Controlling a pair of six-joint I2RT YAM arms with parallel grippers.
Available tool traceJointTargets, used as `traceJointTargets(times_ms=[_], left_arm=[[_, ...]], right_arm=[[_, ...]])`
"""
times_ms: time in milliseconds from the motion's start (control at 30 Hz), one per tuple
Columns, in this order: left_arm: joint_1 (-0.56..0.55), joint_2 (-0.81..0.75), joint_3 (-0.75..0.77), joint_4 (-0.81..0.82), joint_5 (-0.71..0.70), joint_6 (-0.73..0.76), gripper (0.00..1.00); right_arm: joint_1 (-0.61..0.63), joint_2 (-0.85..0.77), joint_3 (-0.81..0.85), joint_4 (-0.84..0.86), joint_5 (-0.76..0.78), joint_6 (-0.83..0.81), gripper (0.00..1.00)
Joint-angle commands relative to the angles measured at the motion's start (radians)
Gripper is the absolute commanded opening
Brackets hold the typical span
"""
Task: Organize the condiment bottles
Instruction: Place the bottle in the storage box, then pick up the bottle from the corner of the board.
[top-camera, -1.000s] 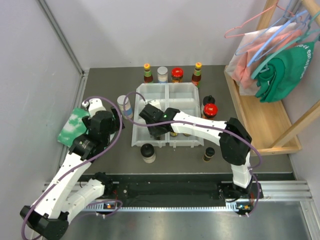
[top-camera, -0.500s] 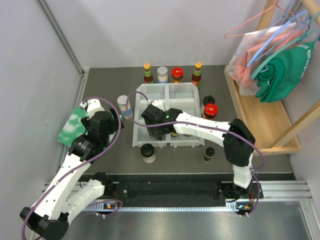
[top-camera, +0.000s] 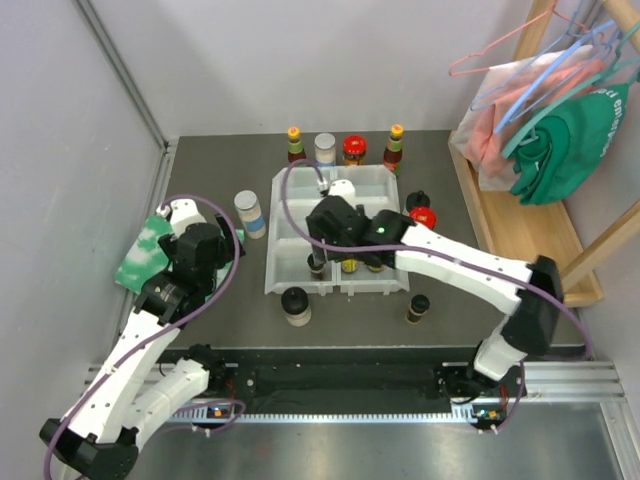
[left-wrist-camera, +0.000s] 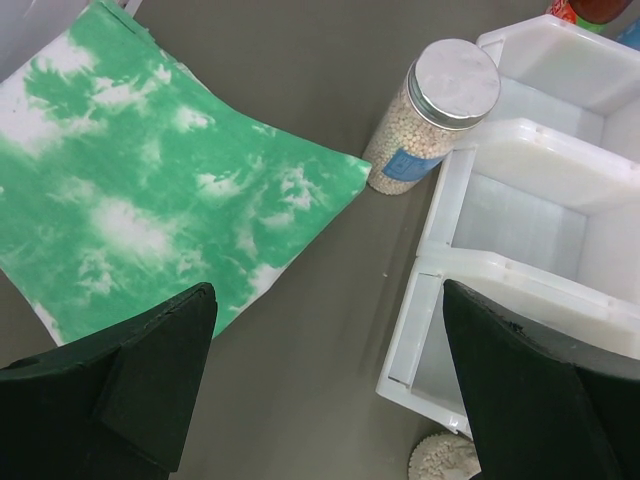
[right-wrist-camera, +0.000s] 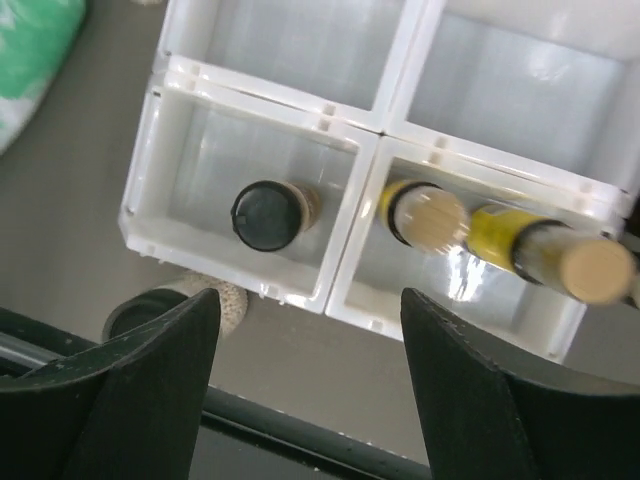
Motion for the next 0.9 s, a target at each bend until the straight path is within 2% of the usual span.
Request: traceJointTargets(times_ms=[0, 267, 467, 733, 867], left_arm=[[0.004, -0.011, -0.006, 0.058, 0.006, 0.025, 0.99], [0.008, -0.008, -0.016, 0.076, 0.075, 0.036, 0.99], [0.006, -0.008, -0.019, 0.090, 0.123, 0.060, 0.97], [0.006, 0.030, -0.002, 0.073, 0.147, 0.068, 0.99], [0.006, 0.035, 0.000, 0.071, 0.137, 0.062, 0.99]], right_arm=[[0.009, -0.190, -0.097, -0.068, 0.084, 0.054, 0.74], [0.008, -0.459, -0.357, -0.264, 0.196, 0.276, 0.81], [0.006, -0.640, -0.520, -0.347, 0.201, 0.422, 0.86], [-0.005, -0.677, -0.652, -0.353, 0.157, 0.475, 0.87], [-0.024, -0.651, -0.697, -0.283, 0.118, 0.454, 0.88]])
